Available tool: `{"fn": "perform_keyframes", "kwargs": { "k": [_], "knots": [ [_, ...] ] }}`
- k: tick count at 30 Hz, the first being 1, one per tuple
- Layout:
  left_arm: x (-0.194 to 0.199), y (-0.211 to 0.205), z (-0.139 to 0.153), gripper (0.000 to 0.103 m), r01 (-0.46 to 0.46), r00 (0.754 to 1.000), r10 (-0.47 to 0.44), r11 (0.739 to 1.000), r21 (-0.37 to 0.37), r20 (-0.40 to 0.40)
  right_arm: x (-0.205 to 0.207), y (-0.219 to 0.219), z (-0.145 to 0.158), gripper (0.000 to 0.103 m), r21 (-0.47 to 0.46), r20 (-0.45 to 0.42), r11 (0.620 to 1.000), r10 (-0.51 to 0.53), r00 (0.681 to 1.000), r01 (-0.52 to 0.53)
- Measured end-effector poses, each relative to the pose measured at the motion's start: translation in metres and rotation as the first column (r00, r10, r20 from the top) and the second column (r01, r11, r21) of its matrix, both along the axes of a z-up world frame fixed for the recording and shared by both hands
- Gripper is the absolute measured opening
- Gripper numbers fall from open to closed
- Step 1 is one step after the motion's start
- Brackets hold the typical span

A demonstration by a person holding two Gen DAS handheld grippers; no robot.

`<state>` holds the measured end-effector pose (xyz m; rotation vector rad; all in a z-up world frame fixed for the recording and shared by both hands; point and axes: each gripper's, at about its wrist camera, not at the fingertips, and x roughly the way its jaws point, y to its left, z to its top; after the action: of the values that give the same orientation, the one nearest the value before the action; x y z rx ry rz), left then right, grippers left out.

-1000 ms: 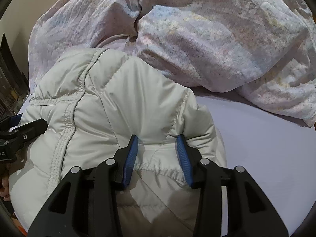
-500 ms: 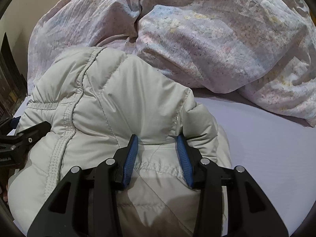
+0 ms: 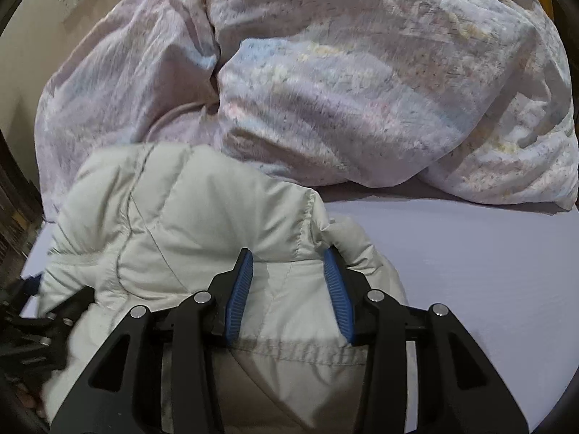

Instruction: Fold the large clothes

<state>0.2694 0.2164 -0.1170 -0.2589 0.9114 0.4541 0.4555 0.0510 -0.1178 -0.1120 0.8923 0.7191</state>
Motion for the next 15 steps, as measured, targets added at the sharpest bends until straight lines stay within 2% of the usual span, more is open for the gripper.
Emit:
{"fn": "perform_keyframes", "kwargs": {
  "k": [15],
  "knots": [
    [-0.0022,-0.0025,-0.0002,0.101,-0.005,0.999,0.005,1.0,0.007,0.041,-0.0022,-0.002,-0.0082,0.044,0.02,0.062,1.0,0.001,0.998,-0.003]
  ]
}}
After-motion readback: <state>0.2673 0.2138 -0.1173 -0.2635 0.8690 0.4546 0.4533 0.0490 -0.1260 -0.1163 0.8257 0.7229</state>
